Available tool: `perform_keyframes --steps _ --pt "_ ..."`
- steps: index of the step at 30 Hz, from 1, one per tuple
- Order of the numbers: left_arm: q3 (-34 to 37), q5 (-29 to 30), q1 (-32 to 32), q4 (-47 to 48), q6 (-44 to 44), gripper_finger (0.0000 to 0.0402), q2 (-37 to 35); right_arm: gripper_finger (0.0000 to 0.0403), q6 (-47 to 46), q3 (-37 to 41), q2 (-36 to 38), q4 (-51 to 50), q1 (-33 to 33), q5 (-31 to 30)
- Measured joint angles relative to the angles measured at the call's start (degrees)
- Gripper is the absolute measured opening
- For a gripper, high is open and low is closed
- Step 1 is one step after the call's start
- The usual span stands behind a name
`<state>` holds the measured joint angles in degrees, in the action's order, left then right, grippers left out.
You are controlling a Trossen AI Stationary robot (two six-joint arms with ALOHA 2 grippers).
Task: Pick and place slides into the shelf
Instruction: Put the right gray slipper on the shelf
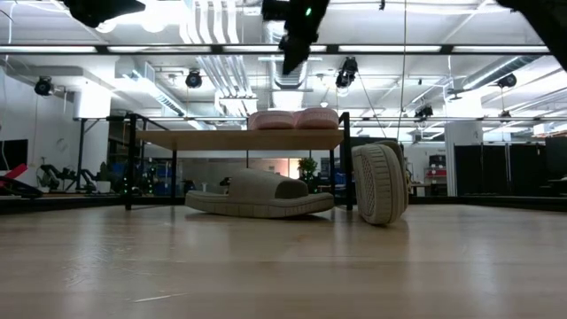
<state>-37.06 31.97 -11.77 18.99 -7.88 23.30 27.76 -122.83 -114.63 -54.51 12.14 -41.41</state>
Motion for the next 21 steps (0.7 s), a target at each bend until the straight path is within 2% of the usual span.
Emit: perform_keyframes --steps 3,7,9,16,21 --pt "0.0 0.0 0.0 0.0 0.0 0.0240 0.0 0.0201 -5.3 0.8 4.1 -3.5 -1.1 4.2" --pt "0.0 0.0 0.0 0.0 0.0 0.0240 -0.1 0.0201 -14.5 1.8 9.2 -8.4 -1.8 16.0" --pt "0.0 0.0 0.0 0.0 0.0 0.0240 -0.1 0.0201 -18.7 3.2 11.2 -10.4 -2.2 19.8" --pt "0.0 0.0 0.0 0.0 0.0 0.0240 0.3 0.0201 -23.4 10.3 16.8 -14.6 -6.0 20.4" --pt "0.1 0.0 0.0 0.0 0.0 0.0240 0.9 0.0201 -25.3 17.0 20.7 -13.9 -9.6 19.7"
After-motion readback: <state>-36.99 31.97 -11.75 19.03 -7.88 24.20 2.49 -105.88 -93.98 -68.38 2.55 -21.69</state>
